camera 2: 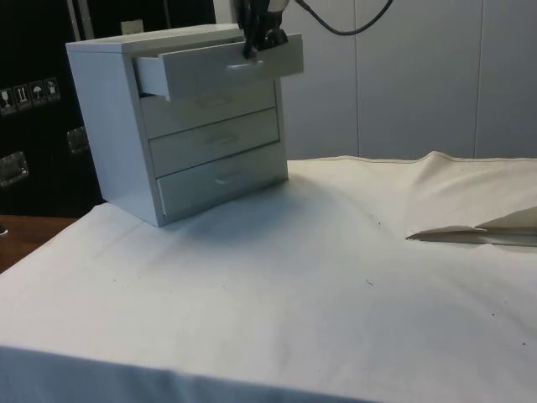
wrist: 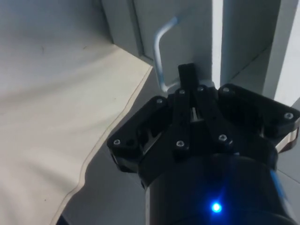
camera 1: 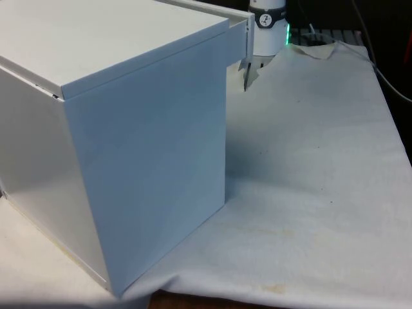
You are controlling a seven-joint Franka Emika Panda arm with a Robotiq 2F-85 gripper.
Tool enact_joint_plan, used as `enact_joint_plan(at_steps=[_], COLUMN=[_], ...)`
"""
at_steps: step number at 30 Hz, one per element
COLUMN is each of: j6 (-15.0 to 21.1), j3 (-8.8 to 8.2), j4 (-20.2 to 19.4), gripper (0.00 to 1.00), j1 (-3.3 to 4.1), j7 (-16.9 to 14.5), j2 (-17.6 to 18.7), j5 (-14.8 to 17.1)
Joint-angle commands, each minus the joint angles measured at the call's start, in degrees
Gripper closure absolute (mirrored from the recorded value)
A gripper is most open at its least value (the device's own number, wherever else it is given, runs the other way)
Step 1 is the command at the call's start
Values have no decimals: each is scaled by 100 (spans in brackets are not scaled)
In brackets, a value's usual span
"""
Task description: Open the drawer, then close it.
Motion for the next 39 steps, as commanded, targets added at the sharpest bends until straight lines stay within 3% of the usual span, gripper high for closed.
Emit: enact_joint_plan(at_steps=[1, 4, 5, 6, 13, 14, 15, 21, 22, 23, 25, 29, 30, 31, 36, 38, 39], j6=[40, 40, 0, 40, 34, 0, 34, 34, 0, 40, 46, 69, 0, 74, 80, 0, 80], j3=[-6, -23, -29, -34, -86, -92, -92, -115, -115, -115, -120, -132, -120, -143, -160, -138, -160], j4=[109, 183, 109, 206, 384, 304, 407, 510, 418, 521, 556, 647, 550, 693, 791, 693, 802], gripper=[100, 100, 100, 100, 100, 100, 100, 100, 100, 100, 100, 100, 100, 100, 100, 100, 100], j1=[-52, -52, -6, -46, -46, -11, -46, -29, -6, -23, -17, -17, 0, -23, -29, 0, -29], j7=[115, 178, 86, 201, 384, 292, 418, 785, 625, 859, 1054, 1301, 1186, 1404, 1679, 1553, 1736], j2=[57, 120, 103, 138, 281, 258, 304, 481, 413, 521, 630, 814, 756, 888, 1026, 940, 1049], j5=[-206, -292, -132, -327, -567, -413, -607, -911, -722, -957, -1071, -1203, -1060, -1261, -1421, -1261, -1455])
